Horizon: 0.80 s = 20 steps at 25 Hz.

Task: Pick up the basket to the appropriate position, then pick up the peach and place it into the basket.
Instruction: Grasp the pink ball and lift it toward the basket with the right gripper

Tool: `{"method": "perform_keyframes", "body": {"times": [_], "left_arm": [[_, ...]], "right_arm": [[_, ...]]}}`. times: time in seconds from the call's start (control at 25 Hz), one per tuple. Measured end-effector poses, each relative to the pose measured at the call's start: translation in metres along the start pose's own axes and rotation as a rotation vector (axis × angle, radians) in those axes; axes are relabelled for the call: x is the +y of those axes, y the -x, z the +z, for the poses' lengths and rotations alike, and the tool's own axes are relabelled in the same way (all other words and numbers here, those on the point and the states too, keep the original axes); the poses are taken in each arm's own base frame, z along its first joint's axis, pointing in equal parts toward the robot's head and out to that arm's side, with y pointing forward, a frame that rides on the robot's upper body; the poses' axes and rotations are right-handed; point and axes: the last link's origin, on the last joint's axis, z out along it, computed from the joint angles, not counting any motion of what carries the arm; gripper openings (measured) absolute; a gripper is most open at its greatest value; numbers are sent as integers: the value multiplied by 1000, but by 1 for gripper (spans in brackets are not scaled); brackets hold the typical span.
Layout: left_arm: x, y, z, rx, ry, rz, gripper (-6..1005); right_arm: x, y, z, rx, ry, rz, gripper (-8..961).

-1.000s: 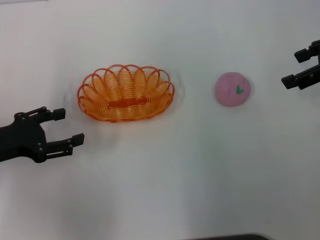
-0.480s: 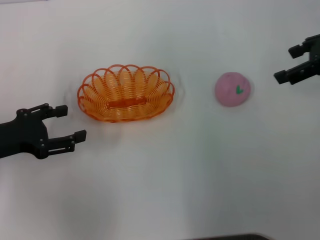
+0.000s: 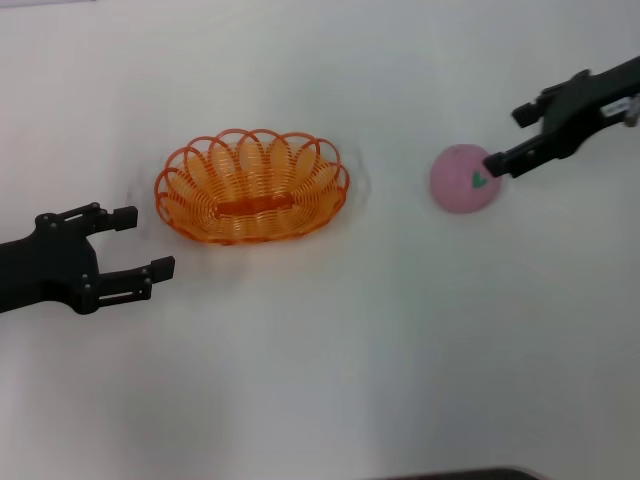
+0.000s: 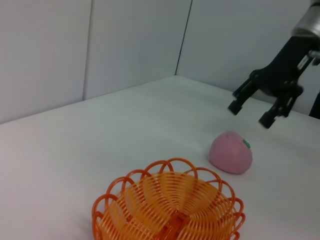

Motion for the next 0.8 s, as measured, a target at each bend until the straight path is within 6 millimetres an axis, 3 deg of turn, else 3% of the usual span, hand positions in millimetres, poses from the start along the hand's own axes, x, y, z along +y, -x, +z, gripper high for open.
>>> {"method": "perform_keyframes", "body": {"times": [0.4, 0.8], "left_arm": [[-1, 0, 2, 0, -5, -6, 843], [-2, 2, 4, -2, -12, -14, 842]], "right_arm": [[7, 15, 40, 45, -10, -60, 914], [10, 19, 45, 52, -8, -72, 905]]}}
